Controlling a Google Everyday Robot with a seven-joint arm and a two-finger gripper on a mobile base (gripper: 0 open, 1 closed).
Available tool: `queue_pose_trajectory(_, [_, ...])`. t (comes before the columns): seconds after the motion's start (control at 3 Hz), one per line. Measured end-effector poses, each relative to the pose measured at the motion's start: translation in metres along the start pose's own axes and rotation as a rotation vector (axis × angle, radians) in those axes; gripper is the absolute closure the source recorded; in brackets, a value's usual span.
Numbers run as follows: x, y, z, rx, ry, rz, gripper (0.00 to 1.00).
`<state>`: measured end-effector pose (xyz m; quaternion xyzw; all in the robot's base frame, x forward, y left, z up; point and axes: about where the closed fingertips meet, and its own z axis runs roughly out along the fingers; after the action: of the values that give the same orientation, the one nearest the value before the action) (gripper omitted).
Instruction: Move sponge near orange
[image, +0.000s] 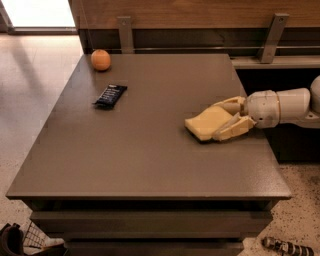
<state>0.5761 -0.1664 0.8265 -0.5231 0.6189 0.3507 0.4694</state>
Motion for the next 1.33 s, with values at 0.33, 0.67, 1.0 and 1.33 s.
queue_pose_trajectory(0.33, [-0.015, -0.051, -0.023, 0.056, 0.078, 0.093, 1.0])
queue_pose_trajectory(0.67, [-0.02, -0.093, -0.037, 0.107, 0.125, 0.175, 1.0])
queue_pose_trajectory(1.0, [-0.028, -0.138, -0.044, 0.175, 0.131, 0.215, 1.0])
queue_pose_trajectory(1.33, [-0.061, -0.179, -0.033, 0.266, 0.113, 0.138, 1.0])
